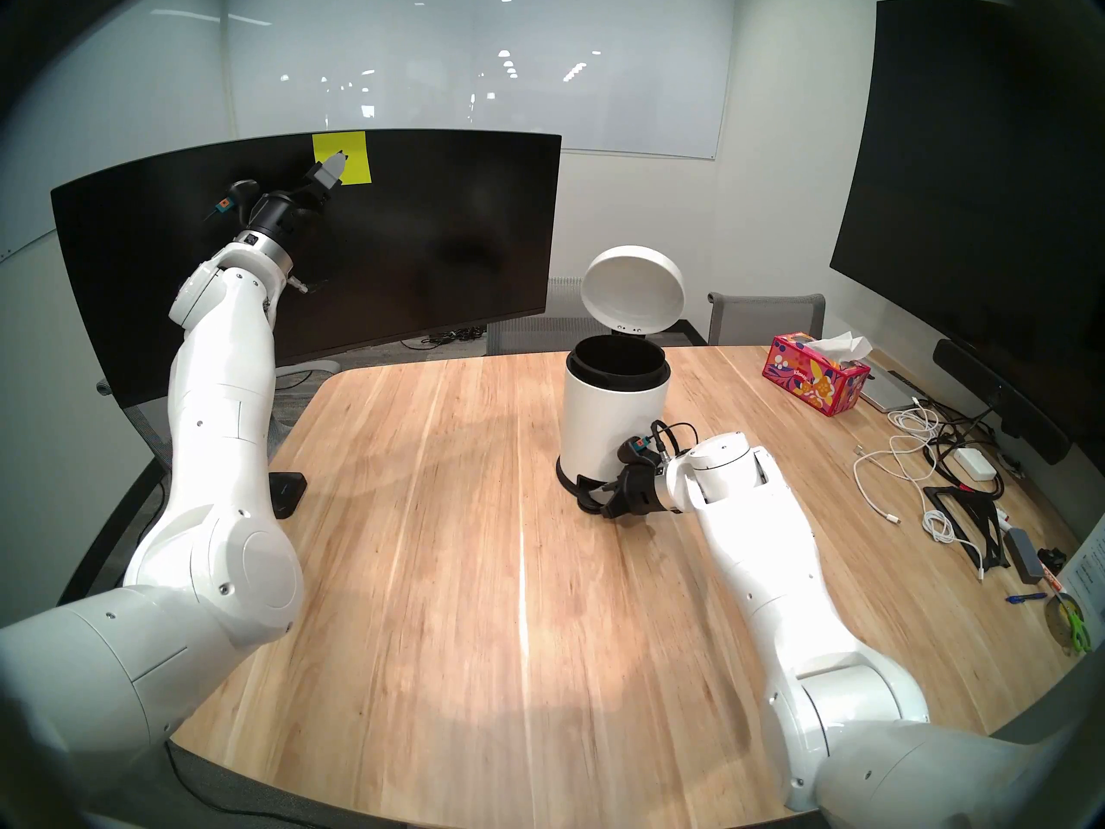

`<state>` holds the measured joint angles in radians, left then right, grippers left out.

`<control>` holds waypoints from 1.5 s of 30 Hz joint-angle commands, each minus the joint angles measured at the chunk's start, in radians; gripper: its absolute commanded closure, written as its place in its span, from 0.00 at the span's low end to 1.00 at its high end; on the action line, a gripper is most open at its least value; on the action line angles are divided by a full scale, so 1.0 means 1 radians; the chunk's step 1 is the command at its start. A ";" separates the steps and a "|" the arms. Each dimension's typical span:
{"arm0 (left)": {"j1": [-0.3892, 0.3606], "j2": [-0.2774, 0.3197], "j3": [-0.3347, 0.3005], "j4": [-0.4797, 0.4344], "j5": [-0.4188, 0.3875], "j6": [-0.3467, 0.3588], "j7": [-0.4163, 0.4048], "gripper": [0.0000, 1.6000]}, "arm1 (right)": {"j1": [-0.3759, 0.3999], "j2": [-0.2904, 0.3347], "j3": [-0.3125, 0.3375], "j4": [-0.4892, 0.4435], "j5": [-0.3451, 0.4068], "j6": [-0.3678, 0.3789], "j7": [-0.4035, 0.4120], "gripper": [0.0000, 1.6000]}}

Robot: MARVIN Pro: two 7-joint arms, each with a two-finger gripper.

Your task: Peel the sticky note off the monitor, open the trash can lid and drop the sticker into the trash can

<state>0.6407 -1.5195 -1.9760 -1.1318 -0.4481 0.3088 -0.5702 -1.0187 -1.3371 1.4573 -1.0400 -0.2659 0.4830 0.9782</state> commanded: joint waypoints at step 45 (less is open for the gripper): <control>-0.033 0.001 -0.014 0.010 -0.018 -0.022 0.007 0.58 | -0.004 0.007 0.001 0.002 -0.003 0.000 -0.003 1.00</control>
<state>0.6407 -1.5231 -1.9971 -1.1235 -0.4654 0.2952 -0.5564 -1.0187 -1.3371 1.4573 -1.0400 -0.2659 0.4830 0.9782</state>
